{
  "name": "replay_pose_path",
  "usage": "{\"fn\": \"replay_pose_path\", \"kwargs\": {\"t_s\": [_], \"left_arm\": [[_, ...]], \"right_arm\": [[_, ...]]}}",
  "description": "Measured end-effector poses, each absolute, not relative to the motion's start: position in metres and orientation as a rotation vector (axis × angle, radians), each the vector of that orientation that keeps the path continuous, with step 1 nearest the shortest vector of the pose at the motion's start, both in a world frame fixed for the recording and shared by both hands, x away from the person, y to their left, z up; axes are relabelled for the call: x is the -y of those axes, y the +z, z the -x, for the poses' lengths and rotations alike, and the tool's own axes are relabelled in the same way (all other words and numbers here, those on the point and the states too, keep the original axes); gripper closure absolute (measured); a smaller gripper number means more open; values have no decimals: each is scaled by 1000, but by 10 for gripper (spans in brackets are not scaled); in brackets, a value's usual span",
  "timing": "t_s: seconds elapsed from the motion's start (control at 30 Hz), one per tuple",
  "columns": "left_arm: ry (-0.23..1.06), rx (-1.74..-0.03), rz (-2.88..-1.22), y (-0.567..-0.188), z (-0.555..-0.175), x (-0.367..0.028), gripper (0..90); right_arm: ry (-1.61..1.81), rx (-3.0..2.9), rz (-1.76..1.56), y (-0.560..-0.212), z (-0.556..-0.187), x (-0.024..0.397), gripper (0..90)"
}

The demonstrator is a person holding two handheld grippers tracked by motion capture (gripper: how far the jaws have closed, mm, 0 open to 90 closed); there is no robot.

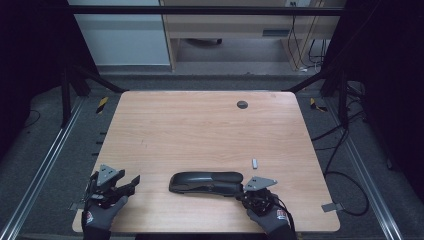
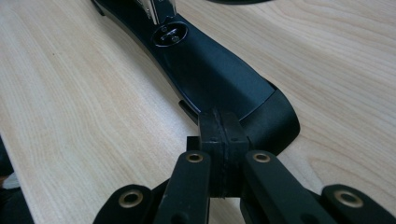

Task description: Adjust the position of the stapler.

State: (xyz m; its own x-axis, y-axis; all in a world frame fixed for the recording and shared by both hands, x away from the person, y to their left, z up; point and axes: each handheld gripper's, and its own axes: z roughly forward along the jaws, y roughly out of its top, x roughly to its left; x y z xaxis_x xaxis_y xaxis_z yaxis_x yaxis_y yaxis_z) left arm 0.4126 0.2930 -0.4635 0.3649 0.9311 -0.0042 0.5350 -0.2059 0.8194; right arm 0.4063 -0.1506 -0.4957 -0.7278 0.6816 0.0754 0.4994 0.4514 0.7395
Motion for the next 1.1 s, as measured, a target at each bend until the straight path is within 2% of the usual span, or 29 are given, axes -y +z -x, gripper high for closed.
{"fn": "replay_pose_path", "kwargs": {"t_s": [0.87,1.1], "left_arm": [[668,-1230,-1883,-459,-410,-288,406],[676,-1216,-1903,-459,-410,-286,406]], "right_arm": [[1228,-2367,-1060,-481,-408,169,900],[1197,-2445,-1041,-489,-406,160,900]]}}
